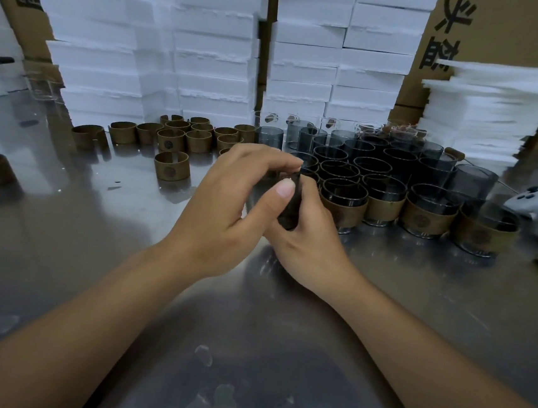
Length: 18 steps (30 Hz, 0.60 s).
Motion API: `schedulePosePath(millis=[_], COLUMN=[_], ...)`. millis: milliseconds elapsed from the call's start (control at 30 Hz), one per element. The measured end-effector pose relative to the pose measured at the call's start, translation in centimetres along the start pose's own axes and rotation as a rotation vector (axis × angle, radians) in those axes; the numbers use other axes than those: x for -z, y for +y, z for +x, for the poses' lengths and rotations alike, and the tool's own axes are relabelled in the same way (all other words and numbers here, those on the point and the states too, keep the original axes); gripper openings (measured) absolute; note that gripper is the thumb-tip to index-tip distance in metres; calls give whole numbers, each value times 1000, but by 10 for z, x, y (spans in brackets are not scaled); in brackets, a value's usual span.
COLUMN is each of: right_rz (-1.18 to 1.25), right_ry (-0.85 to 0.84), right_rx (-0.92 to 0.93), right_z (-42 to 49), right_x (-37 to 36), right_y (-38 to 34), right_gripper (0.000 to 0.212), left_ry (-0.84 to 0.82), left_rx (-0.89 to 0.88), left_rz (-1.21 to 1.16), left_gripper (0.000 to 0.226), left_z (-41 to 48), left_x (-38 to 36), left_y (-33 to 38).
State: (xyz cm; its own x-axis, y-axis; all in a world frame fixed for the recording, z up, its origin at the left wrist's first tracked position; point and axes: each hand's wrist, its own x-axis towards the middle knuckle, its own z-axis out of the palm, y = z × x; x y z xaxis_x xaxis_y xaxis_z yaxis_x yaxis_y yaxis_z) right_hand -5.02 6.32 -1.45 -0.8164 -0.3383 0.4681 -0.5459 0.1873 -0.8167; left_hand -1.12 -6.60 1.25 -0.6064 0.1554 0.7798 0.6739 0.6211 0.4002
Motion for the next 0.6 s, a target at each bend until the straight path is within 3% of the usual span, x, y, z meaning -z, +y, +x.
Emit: schedulePosePath(millis=[267,600], right_rz=[101,110], right_ry=[84,118], right_rx=[-92,-116], right_z=[3,4], right_x=[1,0], right_y=[0,0], right_gripper=[38,40], left_ry=[99,62], left_rx=[-48,182], left_rz=[74,175], left_gripper=[36,39], left_z=[2,1], left_x=[2,3], left_y=[-3,-15])
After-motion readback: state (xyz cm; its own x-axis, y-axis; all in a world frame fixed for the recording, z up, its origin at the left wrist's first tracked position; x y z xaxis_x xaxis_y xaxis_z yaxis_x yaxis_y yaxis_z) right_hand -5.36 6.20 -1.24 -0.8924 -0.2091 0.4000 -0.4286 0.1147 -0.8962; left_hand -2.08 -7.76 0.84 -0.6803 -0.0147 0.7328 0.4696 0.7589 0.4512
